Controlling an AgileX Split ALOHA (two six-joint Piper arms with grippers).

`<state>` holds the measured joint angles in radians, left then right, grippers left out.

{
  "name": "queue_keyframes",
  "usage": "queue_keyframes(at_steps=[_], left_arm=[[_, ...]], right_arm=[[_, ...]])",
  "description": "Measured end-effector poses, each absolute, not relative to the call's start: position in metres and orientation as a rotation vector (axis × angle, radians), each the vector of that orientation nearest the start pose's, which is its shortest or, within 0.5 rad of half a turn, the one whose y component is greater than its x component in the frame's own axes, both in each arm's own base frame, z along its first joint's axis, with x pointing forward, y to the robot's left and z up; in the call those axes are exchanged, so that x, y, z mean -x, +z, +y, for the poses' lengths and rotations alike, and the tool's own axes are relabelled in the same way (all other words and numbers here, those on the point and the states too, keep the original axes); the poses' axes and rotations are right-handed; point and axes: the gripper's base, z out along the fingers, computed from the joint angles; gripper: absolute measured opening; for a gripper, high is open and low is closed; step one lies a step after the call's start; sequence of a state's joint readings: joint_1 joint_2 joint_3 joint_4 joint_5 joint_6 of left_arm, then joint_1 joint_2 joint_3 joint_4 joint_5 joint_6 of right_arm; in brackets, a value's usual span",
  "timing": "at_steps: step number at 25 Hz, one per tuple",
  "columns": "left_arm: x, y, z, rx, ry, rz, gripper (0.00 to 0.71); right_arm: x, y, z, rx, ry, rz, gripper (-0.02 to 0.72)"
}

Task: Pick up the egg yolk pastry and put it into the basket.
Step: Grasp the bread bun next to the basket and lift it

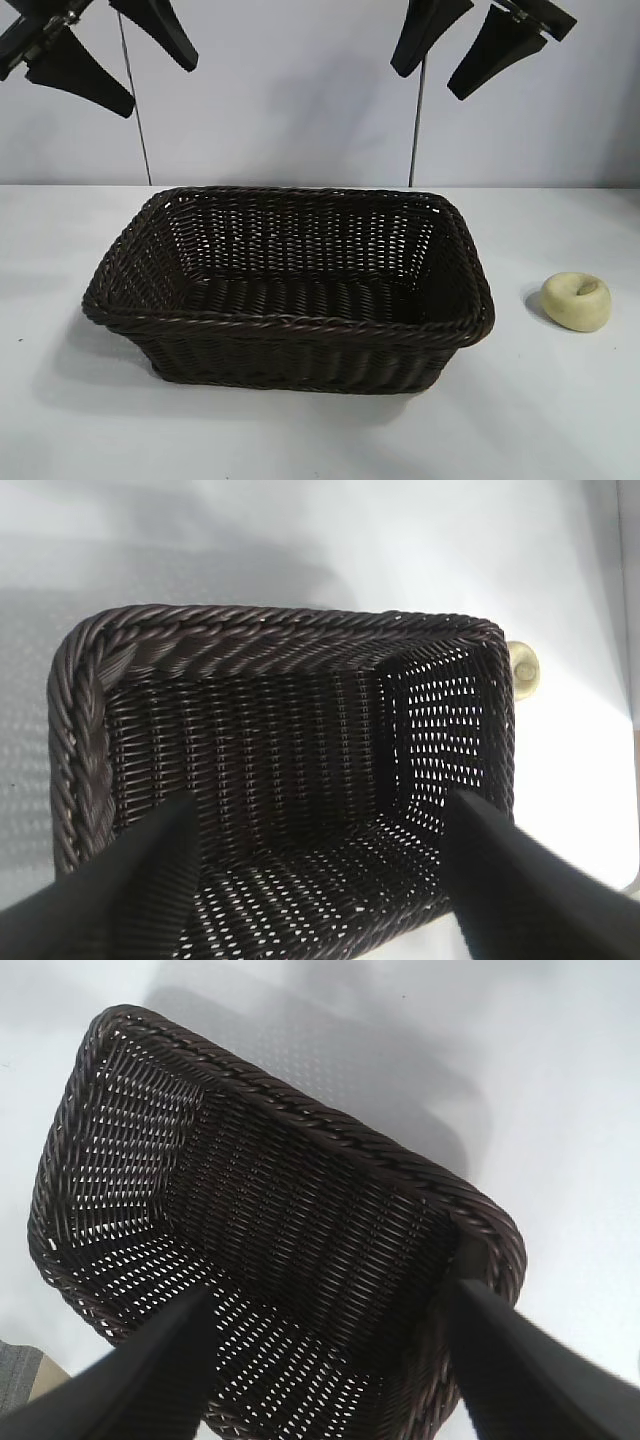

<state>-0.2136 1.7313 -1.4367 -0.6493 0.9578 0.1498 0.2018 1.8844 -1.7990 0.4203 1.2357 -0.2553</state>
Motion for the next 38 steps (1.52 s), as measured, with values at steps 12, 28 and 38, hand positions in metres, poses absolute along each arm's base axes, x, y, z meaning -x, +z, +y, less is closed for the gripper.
queue_keyframes(at_steps=[12,28,38], left_arm=[[-0.352,0.296,-0.132,-0.139,-0.853,2.635,0.497],[-0.353,0.296,-0.132,-0.129,-0.847,2.619,0.497],[-0.353,0.296,-0.132,-0.128,-0.847,2.618,0.497]], right_arm=[[-0.389,0.324,0.115,0.525,0.572,2.691,0.486],[-0.394,0.317,0.095,0.5,0.237,2.751,0.486],[-0.402,0.316,0.042,0.297,0.062,2.787,0.486]])
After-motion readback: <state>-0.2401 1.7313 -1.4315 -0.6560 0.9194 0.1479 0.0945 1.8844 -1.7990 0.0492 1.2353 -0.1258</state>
